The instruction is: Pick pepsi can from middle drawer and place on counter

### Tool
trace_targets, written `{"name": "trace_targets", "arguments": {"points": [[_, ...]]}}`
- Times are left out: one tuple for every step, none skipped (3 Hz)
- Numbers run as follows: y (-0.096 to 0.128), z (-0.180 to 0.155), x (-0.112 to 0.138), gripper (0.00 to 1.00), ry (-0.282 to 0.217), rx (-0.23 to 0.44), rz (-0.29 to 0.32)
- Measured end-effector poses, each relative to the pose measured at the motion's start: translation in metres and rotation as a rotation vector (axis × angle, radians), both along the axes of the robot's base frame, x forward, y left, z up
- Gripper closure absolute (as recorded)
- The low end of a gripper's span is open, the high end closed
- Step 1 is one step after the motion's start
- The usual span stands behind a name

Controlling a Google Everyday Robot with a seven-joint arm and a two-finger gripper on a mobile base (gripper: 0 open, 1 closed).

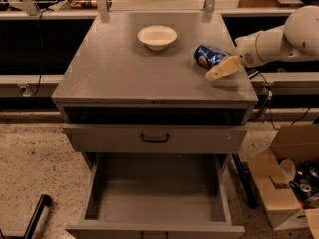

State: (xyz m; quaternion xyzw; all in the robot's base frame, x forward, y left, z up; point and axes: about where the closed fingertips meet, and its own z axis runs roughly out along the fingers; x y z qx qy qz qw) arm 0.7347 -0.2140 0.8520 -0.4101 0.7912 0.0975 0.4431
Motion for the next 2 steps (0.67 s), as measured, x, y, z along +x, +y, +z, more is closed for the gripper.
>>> {"name": "trace_targets", "arguments": {"points": [[-0.016, 0.009, -0.027, 0.0, -0.02, -0.071, -0.001], [-0.032, 0.028, -0.069, 0.0, -0.041, -0.159, -0.001]]}}
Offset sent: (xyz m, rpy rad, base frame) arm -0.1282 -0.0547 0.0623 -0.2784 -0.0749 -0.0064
